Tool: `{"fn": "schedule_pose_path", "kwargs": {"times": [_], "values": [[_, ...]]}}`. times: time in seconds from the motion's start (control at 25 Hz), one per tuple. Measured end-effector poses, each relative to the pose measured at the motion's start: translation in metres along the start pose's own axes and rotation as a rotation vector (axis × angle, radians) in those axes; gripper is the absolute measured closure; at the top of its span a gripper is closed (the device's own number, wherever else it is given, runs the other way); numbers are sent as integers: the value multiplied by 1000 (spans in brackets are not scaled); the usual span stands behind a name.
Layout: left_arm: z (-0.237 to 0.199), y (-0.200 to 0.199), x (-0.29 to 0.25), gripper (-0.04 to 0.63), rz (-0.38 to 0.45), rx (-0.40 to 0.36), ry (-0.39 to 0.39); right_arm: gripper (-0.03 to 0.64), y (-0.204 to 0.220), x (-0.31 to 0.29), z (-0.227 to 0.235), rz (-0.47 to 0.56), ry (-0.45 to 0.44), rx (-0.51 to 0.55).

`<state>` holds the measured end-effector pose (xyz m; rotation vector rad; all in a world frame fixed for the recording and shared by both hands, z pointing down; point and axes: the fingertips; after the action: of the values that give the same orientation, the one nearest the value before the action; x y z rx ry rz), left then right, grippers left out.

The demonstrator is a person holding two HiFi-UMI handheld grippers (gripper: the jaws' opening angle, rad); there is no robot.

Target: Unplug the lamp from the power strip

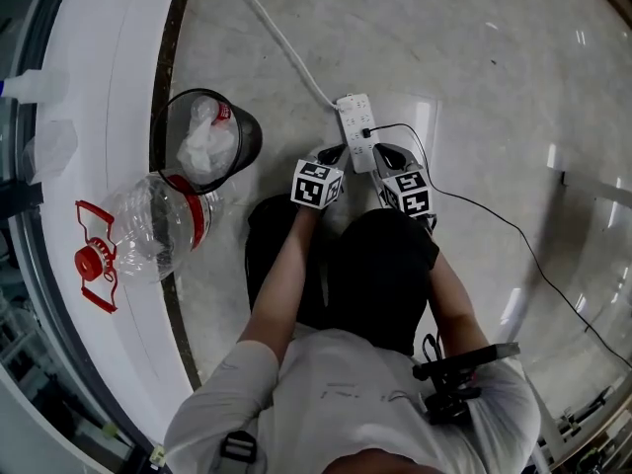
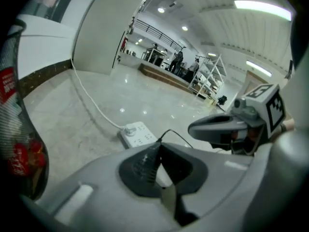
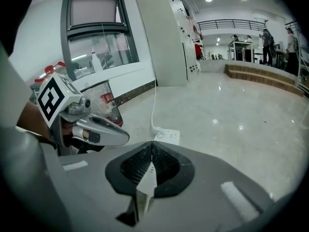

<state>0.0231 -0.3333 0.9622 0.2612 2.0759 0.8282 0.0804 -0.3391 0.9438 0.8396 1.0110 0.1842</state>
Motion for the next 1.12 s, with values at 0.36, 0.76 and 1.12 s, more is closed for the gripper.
{"fn": "schedule_pose_path", "kwargs": {"times": [0.36,0.76,1.12], "values": [[-10,43,-51,592,-185,82,27,611,27,-22,24,-53,21,-28],[-15,58,-80,592,-261,77,50,611,35,-35,22,-81,3,-34],[-13,63,-87,594,-269,130,90,449,40,-61,31,-76,29,-49]]}}
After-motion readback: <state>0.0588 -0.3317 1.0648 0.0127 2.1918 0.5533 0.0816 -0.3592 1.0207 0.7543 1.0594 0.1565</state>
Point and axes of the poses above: the fingertips, and each gripper's own axes: x backward along the fingers, z to its right, y out of its underside, and after that the axes turned 2 degrees about -x, right-handed
